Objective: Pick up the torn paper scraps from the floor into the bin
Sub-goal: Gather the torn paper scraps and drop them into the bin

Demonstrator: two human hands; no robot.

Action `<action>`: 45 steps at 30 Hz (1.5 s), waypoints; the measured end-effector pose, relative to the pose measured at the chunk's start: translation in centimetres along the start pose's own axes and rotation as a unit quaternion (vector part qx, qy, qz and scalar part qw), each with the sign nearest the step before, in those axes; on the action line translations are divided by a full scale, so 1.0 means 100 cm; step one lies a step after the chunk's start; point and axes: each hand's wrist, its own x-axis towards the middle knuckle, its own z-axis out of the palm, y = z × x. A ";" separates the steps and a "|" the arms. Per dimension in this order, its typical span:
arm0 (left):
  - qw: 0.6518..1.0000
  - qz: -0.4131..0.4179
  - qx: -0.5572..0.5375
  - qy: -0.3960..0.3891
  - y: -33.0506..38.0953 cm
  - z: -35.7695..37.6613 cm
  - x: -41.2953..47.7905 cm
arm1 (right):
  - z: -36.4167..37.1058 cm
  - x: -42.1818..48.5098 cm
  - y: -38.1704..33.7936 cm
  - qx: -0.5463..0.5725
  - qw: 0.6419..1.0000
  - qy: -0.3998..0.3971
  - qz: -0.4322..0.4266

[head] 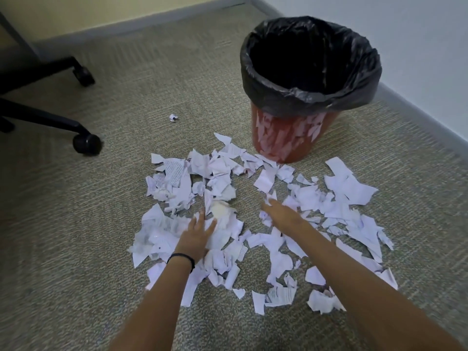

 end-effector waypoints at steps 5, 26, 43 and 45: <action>0.982 0.005 0.032 0.185 0.004 0.022 -0.038 | -0.026 -0.042 -0.004 0.023 0.997 -0.041 0.064; 0.898 -0.100 -0.360 0.232 -0.032 -0.085 -0.060 | -0.267 -0.208 -0.010 0.316 0.898 0.299 0.069; 0.644 0.120 -0.618 0.434 0.094 -0.367 0.018 | -0.308 -0.082 0.019 0.597 0.667 0.443 0.057; 0.629 0.126 -0.627 0.443 0.105 -0.354 0.030 | -0.293 -0.074 0.027 0.530 0.726 0.431 0.074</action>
